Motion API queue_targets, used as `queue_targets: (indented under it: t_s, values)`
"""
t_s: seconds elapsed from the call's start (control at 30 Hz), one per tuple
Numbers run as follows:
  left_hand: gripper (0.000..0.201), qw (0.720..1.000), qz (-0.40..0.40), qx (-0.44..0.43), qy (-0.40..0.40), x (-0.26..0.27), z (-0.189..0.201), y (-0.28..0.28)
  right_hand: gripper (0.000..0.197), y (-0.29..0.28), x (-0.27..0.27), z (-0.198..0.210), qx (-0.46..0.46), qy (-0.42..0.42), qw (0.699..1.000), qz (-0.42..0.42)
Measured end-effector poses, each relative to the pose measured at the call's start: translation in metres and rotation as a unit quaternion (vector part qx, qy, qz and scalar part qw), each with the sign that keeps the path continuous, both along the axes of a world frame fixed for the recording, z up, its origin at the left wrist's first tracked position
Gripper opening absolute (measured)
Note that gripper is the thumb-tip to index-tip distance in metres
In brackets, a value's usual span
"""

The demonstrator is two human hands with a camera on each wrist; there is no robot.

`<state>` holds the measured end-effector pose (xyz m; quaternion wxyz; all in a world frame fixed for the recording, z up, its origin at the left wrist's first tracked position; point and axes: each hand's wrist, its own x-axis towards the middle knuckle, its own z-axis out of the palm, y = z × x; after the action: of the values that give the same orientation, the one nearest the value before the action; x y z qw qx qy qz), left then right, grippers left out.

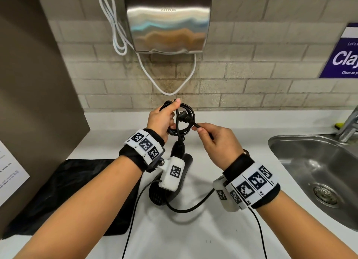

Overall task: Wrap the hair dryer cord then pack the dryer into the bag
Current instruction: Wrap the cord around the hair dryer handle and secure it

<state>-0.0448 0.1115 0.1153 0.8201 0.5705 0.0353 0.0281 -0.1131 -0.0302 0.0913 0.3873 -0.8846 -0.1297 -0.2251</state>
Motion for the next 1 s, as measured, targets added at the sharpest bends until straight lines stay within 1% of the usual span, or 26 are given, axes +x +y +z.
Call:
queue_targets:
  t_s: [0.07, 0.13, 0.27, 0.33, 0.4, 0.43, 0.5, 0.57, 0.63, 0.67, 0.7, 0.73, 0.77, 0.8, 0.83, 0.87, 0.9, 0.97, 1.0]
  values:
    - [0.030, 1.000, 0.002, 0.004, 0.003, 0.002, 0.001, 0.002, 0.026, 0.002, 0.000, 0.005, -0.042, 0.001, 0.998, -0.045]
    - [0.028, 1.000, 0.000, 0.004, 0.004, 0.002, 0.001, 0.006, 0.026, 0.003, 0.000, 0.010, -0.059, 0.004, 0.995, -0.080]
    - [0.020, 0.999, -0.034, 0.035, -0.019, 0.001, 0.002, 0.005, 0.023, 0.015, 0.007, 0.011, -0.063, 0.030, 0.995, -0.065]
    - [0.016, 0.996, -0.061, 0.061, -0.039, -0.003, 0.001, 0.000, 0.015, 0.021, 0.018, 0.008, -0.019, 0.038, 0.996, -0.080]
    - [0.021, 0.993, -0.073, 0.081, -0.053, -0.005, 0.000, -0.005, 0.028, 0.024, 0.028, 0.008, 0.053, 0.046, 0.993, -0.094]
    - [0.023, 0.992, -0.072, 0.086, -0.057, -0.006, 0.000, -0.006, 0.035, 0.024, 0.032, 0.010, 0.085, 0.063, 0.990, -0.095]
    - [0.024, 0.992, -0.064, 0.089, -0.061, -0.005, -0.001, -0.006, 0.042, 0.021, 0.036, 0.012, 0.114, 0.127, 0.982, -0.081]
    - [0.022, 0.993, -0.051, 0.087, -0.063, -0.003, -0.001, -0.002, 0.031, 0.014, 0.034, 0.013, 0.078, 0.195, 0.976, -0.058]
    - [0.022, 0.994, -0.039, 0.085, -0.063, 0.000, -0.001, 0.003, 0.020, 0.006, 0.027, 0.011, -0.015, 0.240, 0.970, -0.028]
    - [0.025, 0.994, -0.033, 0.083, -0.061, 0.001, -0.001, 0.005, 0.016, 0.002, 0.023, 0.009, -0.055, 0.255, 0.965, -0.003]
    - [0.027, 0.995, -0.028, 0.079, -0.059, 0.002, -0.001, 0.007, 0.015, -0.001, 0.020, 0.006, -0.067, 0.271, 0.960, 0.037]
    - [0.029, 0.995, -0.023, 0.076, -0.058, 0.003, -0.001, 0.009, 0.019, -0.002, 0.016, 0.003, -0.050, 0.290, 0.952, 0.085]
    - [0.030, 0.995, -0.020, 0.074, -0.058, 0.003, -0.001, 0.010, 0.025, -0.002, 0.013, 0.000, -0.010, 0.311, 0.942, 0.130]
    - [0.030, 0.996, -0.019, 0.073, -0.057, 0.003, -0.002, 0.011, 0.029, 0.000, 0.011, -0.002, 0.037, 0.327, 0.931, 0.156]
    - [0.029, 0.996, -0.020, 0.073, -0.056, 0.002, -0.001, 0.011, 0.030, 0.003, 0.010, -0.004, 0.086, 0.332, 0.926, 0.160]
    - [0.028, 0.995, -0.022, 0.073, -0.057, 0.001, -0.001, 0.010, 0.029, 0.006, 0.011, -0.005, 0.131, 0.325, 0.926, 0.140]
    - [0.027, 0.995, -0.026, 0.074, -0.059, 0.000, -0.001, 0.009, 0.028, 0.009, 0.012, -0.005, 0.175, 0.307, 0.930, 0.103]
    - [0.026, 0.994, -0.037, 0.078, -0.063, -0.004, -0.001, 0.006, 0.024, 0.015, 0.019, 0.001, 0.243, 0.252, 0.937, 0.026]
    - [0.026, 0.994, -0.039, 0.081, -0.064, -0.005, -0.001, 0.005, 0.024, 0.018, 0.023, 0.006, 0.272, 0.232, 0.934, 0.009]
